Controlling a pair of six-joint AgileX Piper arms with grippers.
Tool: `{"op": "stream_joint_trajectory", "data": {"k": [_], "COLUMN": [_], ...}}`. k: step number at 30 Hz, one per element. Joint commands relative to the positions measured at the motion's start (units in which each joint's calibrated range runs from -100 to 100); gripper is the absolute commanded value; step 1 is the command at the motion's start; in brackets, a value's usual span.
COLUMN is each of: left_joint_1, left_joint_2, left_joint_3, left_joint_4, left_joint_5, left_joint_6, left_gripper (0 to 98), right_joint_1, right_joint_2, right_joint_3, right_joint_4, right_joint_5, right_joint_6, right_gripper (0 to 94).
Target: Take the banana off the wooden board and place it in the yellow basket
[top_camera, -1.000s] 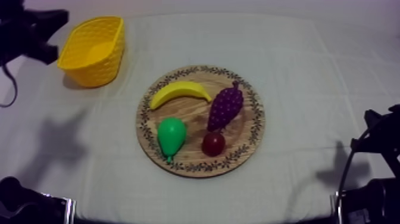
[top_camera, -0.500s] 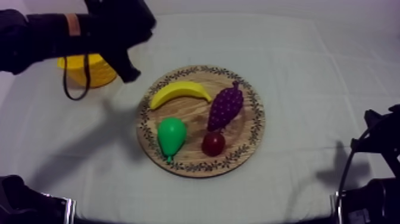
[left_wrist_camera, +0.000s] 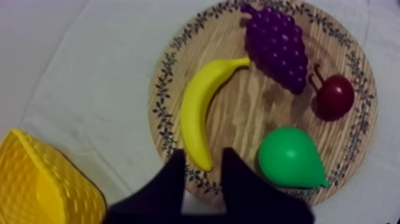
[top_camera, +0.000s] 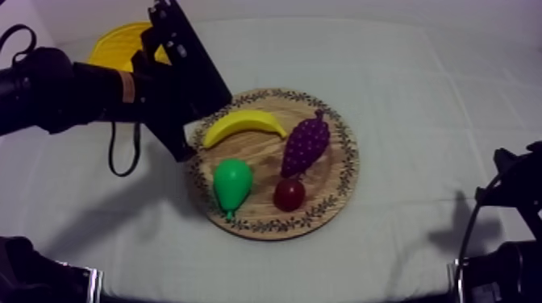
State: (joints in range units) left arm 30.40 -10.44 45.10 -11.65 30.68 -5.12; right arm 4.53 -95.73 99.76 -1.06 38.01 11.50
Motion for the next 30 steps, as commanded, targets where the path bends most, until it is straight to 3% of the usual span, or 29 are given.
{"op": "stream_joint_trajectory", "data": {"k": [1, 8, 16, 30], "left_joint_1": [0.5, 1.0, -0.7, -1.9], "left_joint_2": [0.2, 1.6, 9.1, 30.4], "left_joint_3": [0.0, 0.0, -3.2, -20.6], "left_joint_4": [-1.1, -2.01, -2.23, -1.39], "left_joint_5": [0.6, 1.2, 1.5, 7.4], "left_joint_6": [1.1, 1.8, 1.1, -1.1], "left_gripper": [52.1, 59.9, 58.8, 56.4], "right_joint_1": [0.0, 0.0, 0.0, 0.0], "right_joint_2": [0.0, 0.0, 0.0, 0.0], "right_joint_3": [0.0, 0.0, 0.0, 0.0], "right_joint_4": [0.0, 0.0, 0.0, 0.0], "right_joint_5": [0.0, 0.0, 0.0, 0.0], "right_joint_6": [0.0, 0.0, 0.0, 0.0], "right_gripper": [0.3, 0.3, 0.3, 0.3]}}
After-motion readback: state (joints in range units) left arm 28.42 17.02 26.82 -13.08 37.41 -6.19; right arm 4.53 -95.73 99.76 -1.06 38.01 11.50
